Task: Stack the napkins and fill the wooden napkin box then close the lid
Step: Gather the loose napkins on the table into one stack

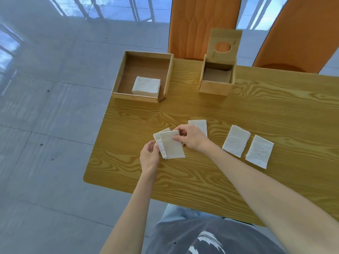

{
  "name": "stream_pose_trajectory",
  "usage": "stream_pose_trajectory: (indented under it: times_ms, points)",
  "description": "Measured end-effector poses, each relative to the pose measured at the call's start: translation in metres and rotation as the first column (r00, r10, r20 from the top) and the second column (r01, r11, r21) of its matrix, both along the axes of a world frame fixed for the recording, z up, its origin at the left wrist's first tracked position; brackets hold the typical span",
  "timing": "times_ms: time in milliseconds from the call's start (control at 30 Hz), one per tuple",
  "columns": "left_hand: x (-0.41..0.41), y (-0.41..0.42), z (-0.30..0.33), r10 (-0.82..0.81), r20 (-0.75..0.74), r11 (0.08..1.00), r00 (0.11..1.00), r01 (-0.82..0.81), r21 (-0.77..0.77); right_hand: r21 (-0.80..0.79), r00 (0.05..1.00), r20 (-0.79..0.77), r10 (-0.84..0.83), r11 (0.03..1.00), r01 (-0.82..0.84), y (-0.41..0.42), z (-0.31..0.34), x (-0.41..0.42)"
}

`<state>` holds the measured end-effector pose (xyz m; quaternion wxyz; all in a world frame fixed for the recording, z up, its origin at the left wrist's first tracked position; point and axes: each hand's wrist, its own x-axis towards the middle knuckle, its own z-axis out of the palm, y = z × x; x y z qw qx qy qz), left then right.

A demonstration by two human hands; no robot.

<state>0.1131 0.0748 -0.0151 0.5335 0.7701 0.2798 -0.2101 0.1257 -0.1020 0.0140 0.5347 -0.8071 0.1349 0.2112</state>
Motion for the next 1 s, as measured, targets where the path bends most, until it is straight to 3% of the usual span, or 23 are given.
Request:
stream_pose_trajectory:
  times_ms: [133,300,467,667,800,1000]
  points:
    - [0.004,0.001,-0.004,0.026,-0.022,0.999,0.999,-0.027,-0.032,-0.060,0.999,-0.024,0.024,0.998,-0.025,0.013,-0.010,0.020]
    - [0.007,0.002,-0.005,0.023,-0.023,0.999,0.999,-0.024,-0.042,-0.308,0.999,-0.027,0.031,0.951,-0.038,0.028,-0.020,0.034]
    - [0.009,0.001,-0.007,0.010,-0.023,0.999,1.000,-0.010,-0.036,-0.437,0.998,-0.051,0.046,0.897,-0.064,0.038,-0.026,0.035]
    - [0.015,0.001,-0.009,-0.010,-0.036,1.000,0.999,0.010,-0.008,-0.491,0.999,-0.008,0.043,0.870,-0.041,0.040,-0.028,0.030]
    - [0.016,-0.002,-0.010,-0.010,-0.036,1.000,0.999,0.010,-0.015,-0.567,0.999,0.014,-0.046,0.822,0.046,0.045,-0.024,0.021]
    - [0.016,-0.003,-0.010,-0.006,-0.039,1.000,0.999,0.005,-0.012,-0.442,0.960,-0.111,-0.255,0.879,0.182,0.050,-0.024,0.016]
